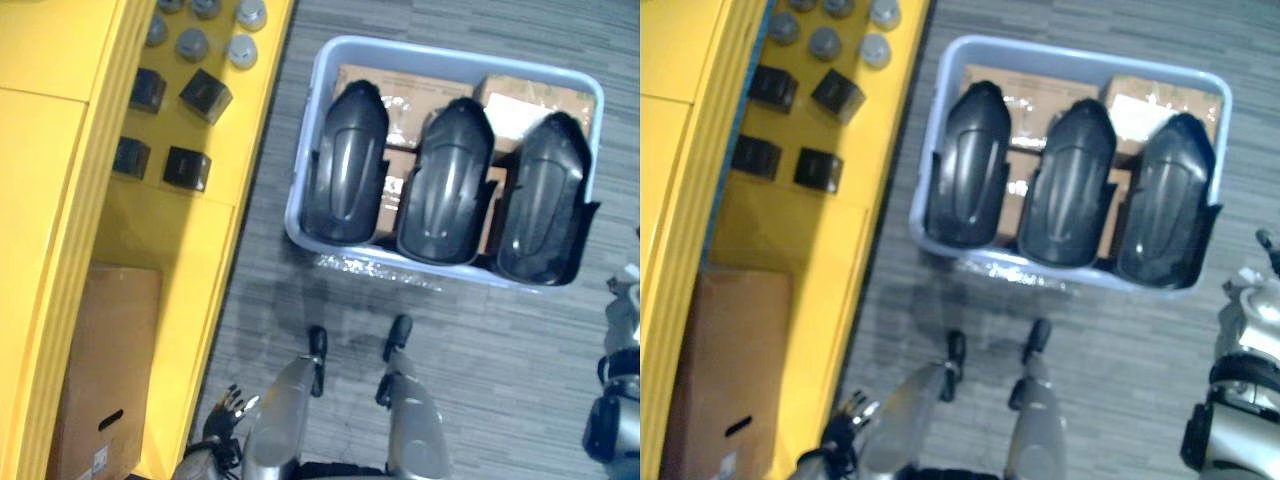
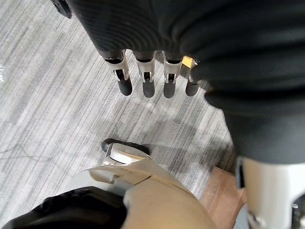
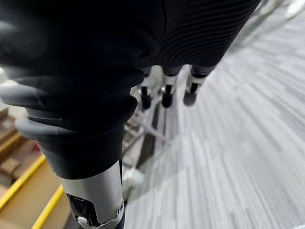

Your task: Walk over and take plastic housings, then place them on the shelf

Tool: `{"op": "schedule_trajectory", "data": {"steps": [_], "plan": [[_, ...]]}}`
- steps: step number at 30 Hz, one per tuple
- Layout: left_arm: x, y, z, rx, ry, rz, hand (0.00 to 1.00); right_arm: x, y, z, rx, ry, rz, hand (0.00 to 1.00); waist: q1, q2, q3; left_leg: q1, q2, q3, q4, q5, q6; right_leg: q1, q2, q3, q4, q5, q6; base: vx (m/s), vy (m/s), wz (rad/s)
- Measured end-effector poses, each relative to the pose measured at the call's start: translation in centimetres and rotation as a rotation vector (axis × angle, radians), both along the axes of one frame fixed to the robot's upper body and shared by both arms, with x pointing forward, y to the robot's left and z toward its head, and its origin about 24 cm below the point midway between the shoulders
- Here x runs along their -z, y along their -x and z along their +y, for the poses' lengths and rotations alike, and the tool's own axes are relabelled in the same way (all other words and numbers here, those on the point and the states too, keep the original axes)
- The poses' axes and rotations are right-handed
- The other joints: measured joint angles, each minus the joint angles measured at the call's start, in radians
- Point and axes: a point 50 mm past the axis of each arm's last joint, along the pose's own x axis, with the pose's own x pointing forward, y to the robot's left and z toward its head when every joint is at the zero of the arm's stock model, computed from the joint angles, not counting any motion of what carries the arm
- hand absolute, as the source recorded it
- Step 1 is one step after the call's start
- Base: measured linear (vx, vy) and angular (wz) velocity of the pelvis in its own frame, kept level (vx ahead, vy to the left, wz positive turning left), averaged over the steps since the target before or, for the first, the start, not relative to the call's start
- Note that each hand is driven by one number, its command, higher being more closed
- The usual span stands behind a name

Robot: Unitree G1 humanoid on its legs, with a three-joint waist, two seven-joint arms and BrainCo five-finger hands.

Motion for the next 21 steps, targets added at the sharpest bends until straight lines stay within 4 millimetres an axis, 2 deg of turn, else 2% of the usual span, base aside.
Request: {"op": "schedule_trajectory", "data": {"steps": [6,12,13,21], "plan": [[0.0,-0.1,0.0,0.002,0.0,-0.003,0.0,-0.1,-0.5,0.3,-0.042,0.006,0.052,0.0,0.004,0.0,0.0,-0.017,0.003,0.002,0.01,0.0,0.0,-0.019,0.0,0.004,0.012,-0.001,-0.002,-0.02,0.001,-0.01],[-0.6,-1.0,-0.1,0.008,-0.005,-0.045,0.0,-0.2,-0.9,0.6,-0.091,0.045,0.109,0.0,0.005,0.001,0.0,-0.066,0.006,0.002,0.034,0.0,0.0,-0.062,0.001,0.004,0.026,-0.001,-0.002,-0.01,0.0,0.0],[-0.8,-1.2,-0.2,0.008,0.005,-0.059,0.0,-0.8,-1.9,1.3,-0.15,0.079,0.146,0.0,0.012,0.001,0.0,-0.082,0.008,0.003,0.04,0.0,0.0,-0.079,0.001,0.008,0.033,-0.001,-0.002,0.0,0.0,0.0],[-1.0,-1.5,-0.2,0.008,-0.001,-0.074,0.0,-1.1,-2.0,1.2,-0.152,0.107,0.171,0.0,0.024,0.001,0.0,-0.119,0.008,0.0,0.066,0.0,0.0,-0.11,0.001,0.014,0.049,-0.001,-0.002,-0.01,0.002,0.01]]}}
